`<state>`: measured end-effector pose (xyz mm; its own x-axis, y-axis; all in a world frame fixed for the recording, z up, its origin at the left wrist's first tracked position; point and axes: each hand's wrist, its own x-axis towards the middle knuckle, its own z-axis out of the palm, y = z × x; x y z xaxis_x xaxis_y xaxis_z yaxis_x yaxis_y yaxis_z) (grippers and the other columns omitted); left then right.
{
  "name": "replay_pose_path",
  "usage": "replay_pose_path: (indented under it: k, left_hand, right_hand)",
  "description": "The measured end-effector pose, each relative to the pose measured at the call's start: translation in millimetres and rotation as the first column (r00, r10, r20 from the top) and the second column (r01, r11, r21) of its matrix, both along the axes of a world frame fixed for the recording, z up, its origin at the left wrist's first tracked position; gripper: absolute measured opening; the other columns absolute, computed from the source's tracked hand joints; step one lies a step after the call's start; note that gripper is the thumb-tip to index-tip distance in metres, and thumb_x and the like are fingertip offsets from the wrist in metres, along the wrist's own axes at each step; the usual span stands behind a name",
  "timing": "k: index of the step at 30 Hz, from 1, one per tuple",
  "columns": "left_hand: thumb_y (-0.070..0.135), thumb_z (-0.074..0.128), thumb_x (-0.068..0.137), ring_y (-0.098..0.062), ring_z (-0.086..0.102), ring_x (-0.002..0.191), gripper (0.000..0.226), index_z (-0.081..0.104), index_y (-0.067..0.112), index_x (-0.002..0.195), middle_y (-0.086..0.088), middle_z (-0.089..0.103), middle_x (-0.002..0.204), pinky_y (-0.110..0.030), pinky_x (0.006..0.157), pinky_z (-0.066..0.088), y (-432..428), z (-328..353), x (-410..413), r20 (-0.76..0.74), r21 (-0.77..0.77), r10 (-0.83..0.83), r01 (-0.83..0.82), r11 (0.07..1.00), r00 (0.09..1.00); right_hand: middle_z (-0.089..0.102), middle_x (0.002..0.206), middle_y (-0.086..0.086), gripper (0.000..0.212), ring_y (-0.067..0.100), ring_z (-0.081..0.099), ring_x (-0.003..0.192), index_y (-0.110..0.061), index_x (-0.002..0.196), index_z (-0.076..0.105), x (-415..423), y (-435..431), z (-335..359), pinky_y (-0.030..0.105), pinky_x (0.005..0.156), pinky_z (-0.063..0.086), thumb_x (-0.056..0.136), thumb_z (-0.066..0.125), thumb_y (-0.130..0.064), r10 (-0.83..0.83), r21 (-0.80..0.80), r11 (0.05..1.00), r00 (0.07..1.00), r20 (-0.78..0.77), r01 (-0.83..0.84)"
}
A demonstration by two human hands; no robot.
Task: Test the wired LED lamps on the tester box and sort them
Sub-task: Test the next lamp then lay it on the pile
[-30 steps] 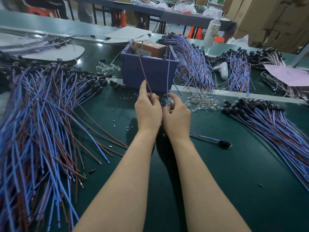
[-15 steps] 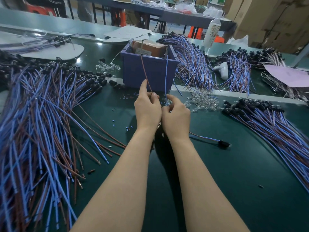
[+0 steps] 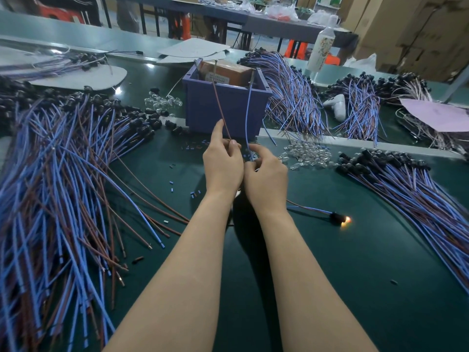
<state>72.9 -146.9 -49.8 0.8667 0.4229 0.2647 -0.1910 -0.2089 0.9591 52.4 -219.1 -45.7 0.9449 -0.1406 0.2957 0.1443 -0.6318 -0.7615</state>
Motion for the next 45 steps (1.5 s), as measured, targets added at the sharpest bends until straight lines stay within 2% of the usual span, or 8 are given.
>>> replay_pose_path:
  k: [17, 23, 26, 31, 35, 40, 43, 45]
  left_hand:
    - [0.008, 0.047, 0.096, -0.014, 0.058, 0.083, 0.05, 0.036, 0.015, 0.144, 0.011, 0.054, 0.08, -0.021, 0.082, 0.045, 1.0, 1.6, -0.6, -0.037, 0.023, -0.003, 0.004, 1.0, 0.999]
    - [0.016, 0.048, 0.097, -0.02, 0.061, 0.079, 0.02, 0.062, 0.01, 0.109, -0.002, 0.065, 0.087, -0.042, 0.085, 0.053, 2.4, 7.3, -2.2, -0.07, -0.097, -0.073, 0.066, 0.993, 0.995]
    - [0.018, 0.049, 0.098, -0.012, 0.058, 0.069, 0.018, 0.066, 0.014, 0.094, 0.001, 0.065, 0.079, -0.035, 0.073, 0.052, 0.8, 21.5, -8.2, -0.031, -0.122, -0.185, 0.18, 0.976, 0.982]
    - [0.018, 0.054, 0.095, 0.006, 0.052, 0.059, 0.019, 0.07, 0.008, 0.1, 0.013, 0.059, 0.071, -0.013, 0.063, 0.042, -19.1, 70.5, -21.8, 0.163, 0.136, -0.269, 0.248, 0.959, 0.949]
    - [0.021, 0.059, 0.093, 0.0, 0.057, 0.069, 0.019, 0.07, 0.011, 0.104, 0.008, 0.066, 0.086, -0.014, 0.067, 0.045, -66.4, 116.7, -38.2, 0.283, 0.248, -0.452, 0.391, 0.886, 0.846]
    - [0.032, 0.046, 0.099, -0.017, 0.065, 0.082, 0.031, 0.063, 0.014, 0.117, -0.007, 0.069, 0.092, -0.026, 0.075, 0.051, -125.4, 97.3, -32.3, -0.057, 0.356, -0.46, 0.449, 0.82, 0.886]
    - [0.025, 0.039, 0.101, -0.004, 0.058, 0.042, 0.027, 0.062, 0.012, 0.102, -0.001, 0.064, 0.06, -0.014, 0.043, 0.044, -171.1, 71.6, -30.2, -0.225, -0.002, -0.672, 0.69, 0.724, 0.705]
    - [0.018, 0.04, 0.101, -0.005, 0.058, 0.042, 0.029, 0.06, 0.012, 0.082, 0.0, 0.064, 0.055, -0.015, 0.046, 0.047, -197.7, 61.6, -25.2, -0.17, -0.186, -0.672, 0.647, 0.74, 0.72]
  right_hand:
    - [0.069, 0.104, 0.009, 0.039, 0.026, 0.06, 0.098, -0.018, 0.125, 0.06, -0.4, -0.3, -0.9, 0.03, 0.085, 0.042, 0.087, 0.049, -0.011, 0.013, -0.007, 1.0, 1.0, 0.011, -0.013]
    - [0.069, 0.103, 0.009, 0.029, 0.028, 0.06, 0.097, -0.013, 0.114, 0.063, -3.2, -1.0, 4.2, 0.037, 0.085, 0.047, 0.088, 0.049, -0.011, 0.002, 0.003, 1.0, 1.0, 0.015, -0.002]
    - [0.069, 0.1, 0.009, 0.024, 0.026, 0.06, 0.095, -0.011, 0.108, 0.065, -11.0, -5.9, 16.3, 0.034, 0.083, 0.044, 0.091, 0.048, -0.013, 0.088, 0.004, 0.996, 0.996, 0.005, -0.088]
    - [0.057, 0.098, 0.008, 0.018, 0.015, 0.053, 0.079, -0.013, 0.102, 0.068, -23.5, -40.5, 46.8, 0.026, 0.073, 0.037, 0.093, 0.053, -0.018, 0.183, -0.096, 0.979, 0.982, 0.035, -0.179]
    - [0.058, 0.061, -0.002, 0.019, 0.006, 0.05, 0.052, -0.02, 0.073, 0.057, -37.4, -80.6, 71.1, 0.016, 0.05, 0.036, 0.091, 0.055, -0.016, -0.034, 0.081, 0.997, 0.961, 0.276, 0.012]
    - [0.062, 0.064, 0.002, 0.015, 0.006, 0.064, 0.052, -0.013, 0.079, 0.054, -42.5, -141.3, 82.7, 0.021, 0.056, 0.055, 0.094, 0.056, -0.01, -0.425, 0.751, 0.658, 0.85, 0.31, 0.056]
    - [0.063, 0.061, 0.003, 0.018, 0.01, 0.064, 0.052, -0.007, 0.077, 0.053, -42.1, -169.6, 75.2, 0.018, 0.053, 0.052, 0.095, 0.053, -0.01, -0.496, 0.935, 0.355, 0.848, 0.185, 0.003]
    - [0.062, 0.065, 0.006, 0.022, 0.01, 0.064, 0.053, -0.006, 0.075, 0.053, -44.2, -183.6, 66.1, 0.017, 0.052, 0.052, 0.096, 0.052, -0.012, -0.539, 0.976, 0.218, 0.834, 0.118, 0.003]
